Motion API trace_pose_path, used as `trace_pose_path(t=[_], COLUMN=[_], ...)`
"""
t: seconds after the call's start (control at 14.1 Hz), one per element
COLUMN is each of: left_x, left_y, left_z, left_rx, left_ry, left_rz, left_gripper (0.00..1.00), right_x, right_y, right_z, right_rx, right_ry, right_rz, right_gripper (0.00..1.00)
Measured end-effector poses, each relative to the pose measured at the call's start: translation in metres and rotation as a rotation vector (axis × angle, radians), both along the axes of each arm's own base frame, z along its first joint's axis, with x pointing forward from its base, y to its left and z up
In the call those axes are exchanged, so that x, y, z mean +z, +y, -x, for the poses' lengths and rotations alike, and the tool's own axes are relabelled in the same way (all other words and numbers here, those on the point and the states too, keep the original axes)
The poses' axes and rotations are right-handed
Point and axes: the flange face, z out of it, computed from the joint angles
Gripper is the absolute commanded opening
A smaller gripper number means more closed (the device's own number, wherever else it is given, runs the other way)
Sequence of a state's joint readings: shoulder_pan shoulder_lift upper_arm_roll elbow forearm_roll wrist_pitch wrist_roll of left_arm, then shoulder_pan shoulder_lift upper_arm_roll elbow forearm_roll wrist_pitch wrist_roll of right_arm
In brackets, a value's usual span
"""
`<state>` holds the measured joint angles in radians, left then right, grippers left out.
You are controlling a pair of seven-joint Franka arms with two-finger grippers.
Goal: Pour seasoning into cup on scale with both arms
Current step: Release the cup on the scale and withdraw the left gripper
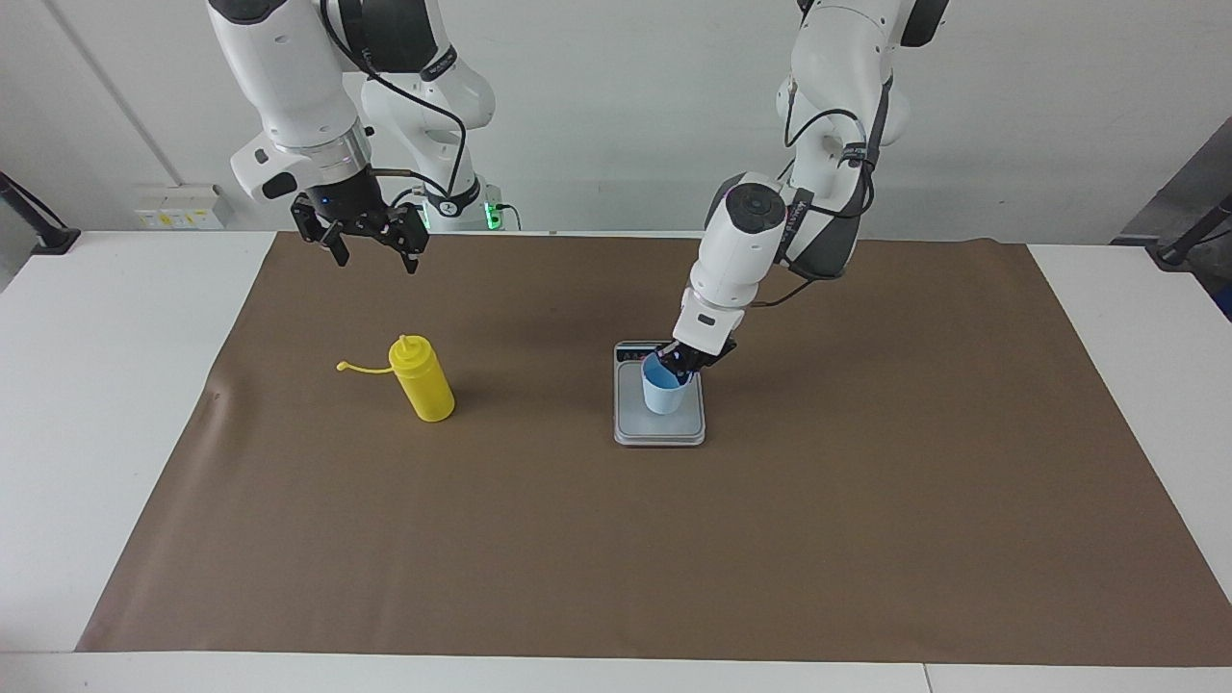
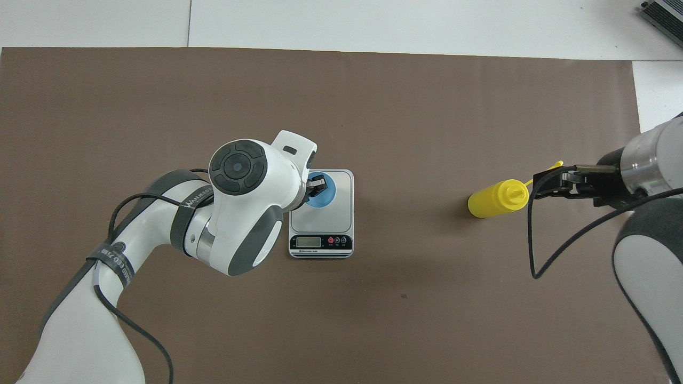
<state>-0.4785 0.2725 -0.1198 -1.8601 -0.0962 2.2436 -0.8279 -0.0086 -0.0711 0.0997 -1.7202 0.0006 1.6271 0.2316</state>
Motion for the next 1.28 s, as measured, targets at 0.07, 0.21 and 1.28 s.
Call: trace_pose_path(t=[0.07, 0.21, 1.28], left_x=[-0.002, -0.003, 0.101], left_y=[0.000, 0.001, 0.113], left_z=[0.001, 0.001, -0.023], left_rx=[0.001, 0.001, -0.138], left_ry=[0.000, 0.000, 0.032], left_rz=[-0.001, -0.001, -0.092], left_gripper=[0.69, 0.95, 1.00], right_x=[0.000, -0.001, -0.008], right_y=[0.000, 0.000, -0.016], right_z=[0.000, 0.000, 0.002], right_rx=[0.000, 0.001, 0.079], right_ry=[0.000, 0.001, 0.011], right_rz=[0.000, 0.000, -0.001], right_gripper=[1.00, 1.00, 1.00])
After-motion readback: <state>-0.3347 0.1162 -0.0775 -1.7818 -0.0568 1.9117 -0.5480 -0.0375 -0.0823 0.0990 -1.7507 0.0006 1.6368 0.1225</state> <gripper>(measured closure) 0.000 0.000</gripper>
